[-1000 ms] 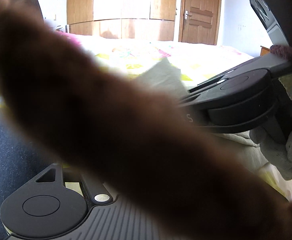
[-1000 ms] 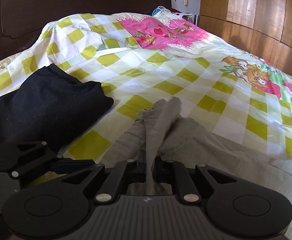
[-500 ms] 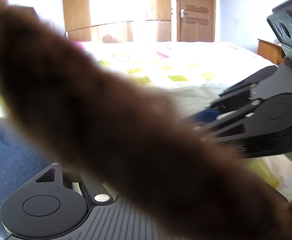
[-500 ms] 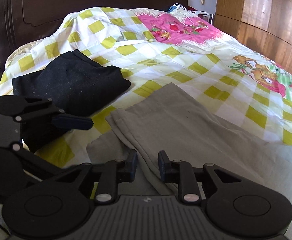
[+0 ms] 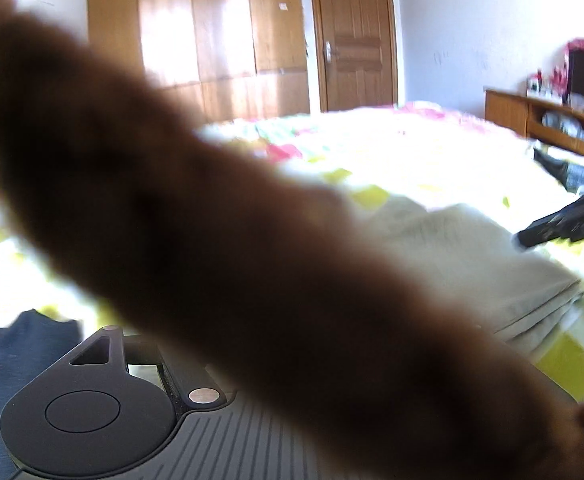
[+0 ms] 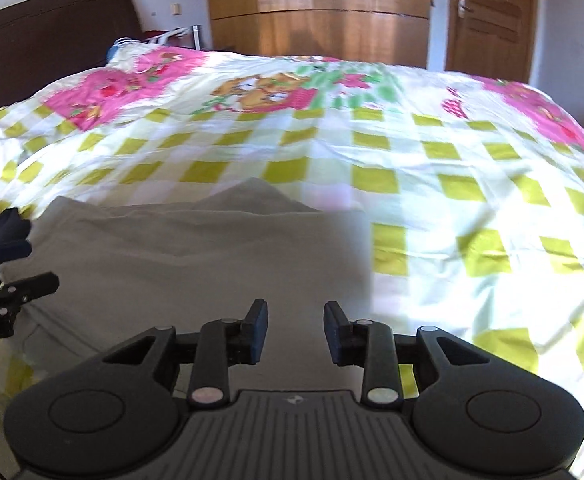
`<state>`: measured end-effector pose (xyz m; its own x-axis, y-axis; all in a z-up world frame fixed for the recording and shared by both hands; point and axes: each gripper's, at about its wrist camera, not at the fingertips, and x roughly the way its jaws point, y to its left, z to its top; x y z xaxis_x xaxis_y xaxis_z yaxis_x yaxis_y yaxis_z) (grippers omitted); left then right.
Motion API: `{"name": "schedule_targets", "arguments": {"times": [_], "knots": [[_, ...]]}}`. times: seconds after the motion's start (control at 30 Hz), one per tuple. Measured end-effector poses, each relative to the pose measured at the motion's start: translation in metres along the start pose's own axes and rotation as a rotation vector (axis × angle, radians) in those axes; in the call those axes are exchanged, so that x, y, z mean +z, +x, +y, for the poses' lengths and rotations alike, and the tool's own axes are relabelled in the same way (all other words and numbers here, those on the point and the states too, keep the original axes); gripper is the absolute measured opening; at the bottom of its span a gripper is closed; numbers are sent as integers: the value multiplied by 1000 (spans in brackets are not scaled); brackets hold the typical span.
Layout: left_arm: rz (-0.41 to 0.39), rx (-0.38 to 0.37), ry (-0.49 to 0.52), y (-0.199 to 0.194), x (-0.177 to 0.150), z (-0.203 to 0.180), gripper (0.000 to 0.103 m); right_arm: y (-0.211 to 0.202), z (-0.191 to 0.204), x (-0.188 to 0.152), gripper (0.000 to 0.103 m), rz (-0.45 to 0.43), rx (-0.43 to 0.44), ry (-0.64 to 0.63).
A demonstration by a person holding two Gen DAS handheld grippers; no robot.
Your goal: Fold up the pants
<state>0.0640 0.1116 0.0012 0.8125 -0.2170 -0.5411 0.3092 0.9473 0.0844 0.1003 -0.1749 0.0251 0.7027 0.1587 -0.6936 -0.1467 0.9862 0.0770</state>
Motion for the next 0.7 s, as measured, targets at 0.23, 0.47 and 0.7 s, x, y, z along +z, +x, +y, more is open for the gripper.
{"name": "schedule_targets", "arguments": {"times": [0.23,0.47,0.7], "knots": [[161,12,72,24,-5,-17,72,32,-78,-18,51,147,226,351],[178,2,90,32,1,-33,72,57,-94,-18,44,171,442,484],[159,-33,111,33,13,-51,72,41,-118,-7,22,132,429,532]]}}
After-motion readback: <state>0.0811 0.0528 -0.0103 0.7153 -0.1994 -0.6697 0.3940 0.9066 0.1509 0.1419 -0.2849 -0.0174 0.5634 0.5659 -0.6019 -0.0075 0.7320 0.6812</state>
